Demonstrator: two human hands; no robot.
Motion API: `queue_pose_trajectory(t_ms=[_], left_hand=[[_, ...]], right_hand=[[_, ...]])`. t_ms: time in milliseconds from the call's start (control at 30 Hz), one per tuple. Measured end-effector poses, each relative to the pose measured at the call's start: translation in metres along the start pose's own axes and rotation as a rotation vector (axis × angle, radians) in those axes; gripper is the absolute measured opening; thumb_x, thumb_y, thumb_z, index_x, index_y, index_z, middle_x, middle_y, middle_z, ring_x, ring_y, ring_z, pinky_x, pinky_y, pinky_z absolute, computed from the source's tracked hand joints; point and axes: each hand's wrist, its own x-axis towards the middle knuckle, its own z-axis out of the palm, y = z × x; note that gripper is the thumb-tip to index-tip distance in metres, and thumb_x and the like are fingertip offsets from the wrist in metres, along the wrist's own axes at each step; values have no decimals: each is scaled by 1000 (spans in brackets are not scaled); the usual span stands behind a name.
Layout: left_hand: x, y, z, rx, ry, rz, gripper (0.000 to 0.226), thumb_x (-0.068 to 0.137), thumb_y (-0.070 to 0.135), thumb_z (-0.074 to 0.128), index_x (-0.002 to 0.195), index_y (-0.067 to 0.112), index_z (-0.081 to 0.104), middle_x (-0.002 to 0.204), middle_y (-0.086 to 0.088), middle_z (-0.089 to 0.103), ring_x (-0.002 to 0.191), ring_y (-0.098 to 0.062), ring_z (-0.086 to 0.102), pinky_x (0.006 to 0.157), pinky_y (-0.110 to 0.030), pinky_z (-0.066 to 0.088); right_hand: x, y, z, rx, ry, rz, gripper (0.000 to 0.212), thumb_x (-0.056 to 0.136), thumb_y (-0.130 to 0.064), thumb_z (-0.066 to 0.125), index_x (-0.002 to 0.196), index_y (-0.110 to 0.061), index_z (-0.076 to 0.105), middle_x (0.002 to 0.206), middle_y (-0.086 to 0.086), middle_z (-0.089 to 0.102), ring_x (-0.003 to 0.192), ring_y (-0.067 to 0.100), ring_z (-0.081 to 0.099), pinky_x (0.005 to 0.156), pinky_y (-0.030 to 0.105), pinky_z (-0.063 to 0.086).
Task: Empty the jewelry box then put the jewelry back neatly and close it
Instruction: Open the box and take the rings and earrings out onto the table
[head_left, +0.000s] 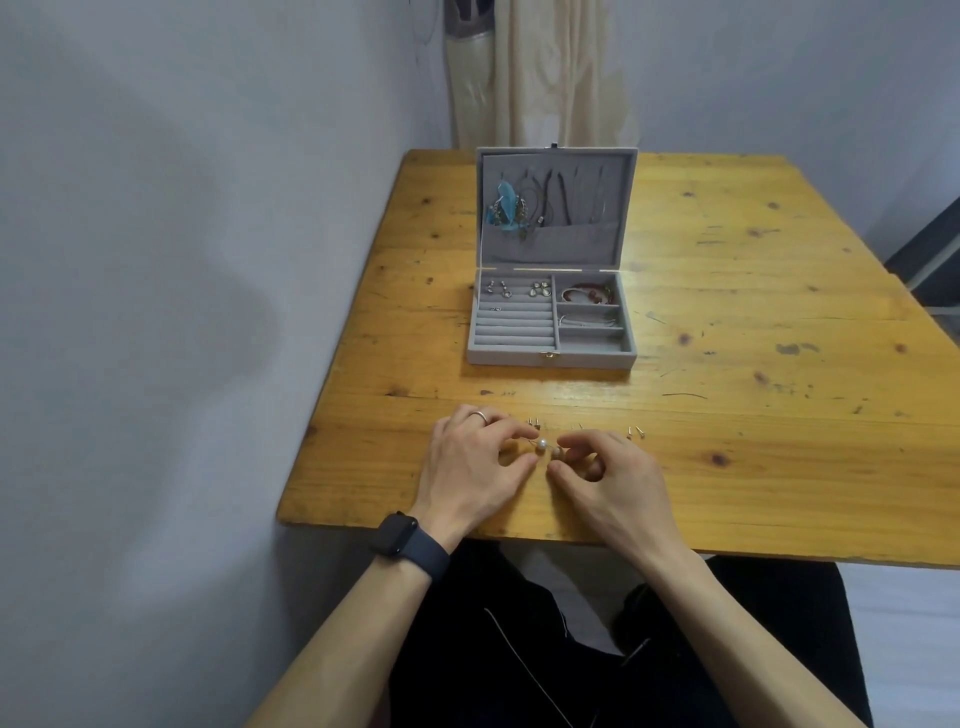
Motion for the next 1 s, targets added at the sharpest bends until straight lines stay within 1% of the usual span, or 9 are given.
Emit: queue_pose_trajectory(t_ms=[33, 100, 200, 367, 533, 700, 833, 900, 1000], left_hand=[[1, 0, 0, 1, -2, 0, 24, 84, 49, 66, 105, 39, 72, 103, 19, 64, 107, -6, 49, 93, -31, 36], [2, 1, 0, 3, -17, 3, 24, 85, 48, 66, 106, 39, 72, 104, 19, 63, 107, -5, 48, 92, -30, 35], [3, 2, -1, 4, -25, 13, 24, 85, 47, 67, 107, 39, 71, 105, 18, 64, 108, -5, 48, 93, -31, 36], [12, 0, -8, -14, 1, 18, 20, 86, 41, 69, 105, 38, 72, 102, 17, 64, 105, -5, 50, 91, -31, 37], [37, -3, -23, -19, 43, 12, 19, 87, 35, 70, 106, 37, 72, 104, 16, 66, 105, -6, 51, 90, -32, 38], [75, -16, -36, 4, 64, -34, 19, 90, 35, 66, 109, 35, 71, 107, 13, 66, 106, -8, 53, 89, -34, 44], [107, -27, -42, 51, 90, -116, 20, 95, 35, 60, 113, 35, 68, 108, 13, 65, 99, -7, 52, 81, -28, 47], [122, -32, -44, 64, 83, -146, 20, 96, 36, 58, 114, 35, 67, 107, 13, 64, 98, -7, 53, 79, -27, 48], [142, -38, -41, 94, 65, -155, 21, 96, 38, 56, 115, 36, 65, 109, 12, 65, 102, -10, 56, 82, -32, 53]], right_hand=[[0, 1, -1, 5, -5, 3, 19, 79, -29, 80, 96, -27, 73, 83, -16, 67, 78, -3, 59, 69, 10, 41], [0, 1, -2, 12, -14, 11, 20, 80, -28, 80, 99, -25, 74, 85, -15, 67, 78, -3, 59, 68, 5, 40], [0, 1, -4, 25, -17, 15, 21, 80, -26, 80, 100, -23, 74, 86, -15, 66, 78, -3, 58, 69, 4, 40], [1, 0, -9, 38, -33, 21, 21, 81, -25, 80, 101, -25, 73, 87, -14, 65, 79, -6, 58, 69, 3, 39], [14, 0, -25, 17, -17, -15, 25, 81, -27, 80, 104, -29, 73, 88, -17, 66, 75, 2, 60, 69, 10, 45], [47, -8, -41, -22, 46, -76, 24, 83, -24, 78, 106, -27, 72, 90, -18, 66, 75, -1, 60, 67, 7, 42], [87, -18, -43, -32, 88, -117, 18, 85, -25, 75, 103, -27, 72, 89, -16, 66, 74, -4, 60, 67, 7, 42], [110, -22, -40, -53, 92, -130, 16, 86, -26, 74, 102, -27, 72, 89, -15, 66, 73, -4, 59, 67, 11, 44], [144, -25, -29, -108, 43, -129, 17, 89, -27, 70, 106, -27, 72, 94, -11, 67, 76, 0, 60, 69, 19, 50]])
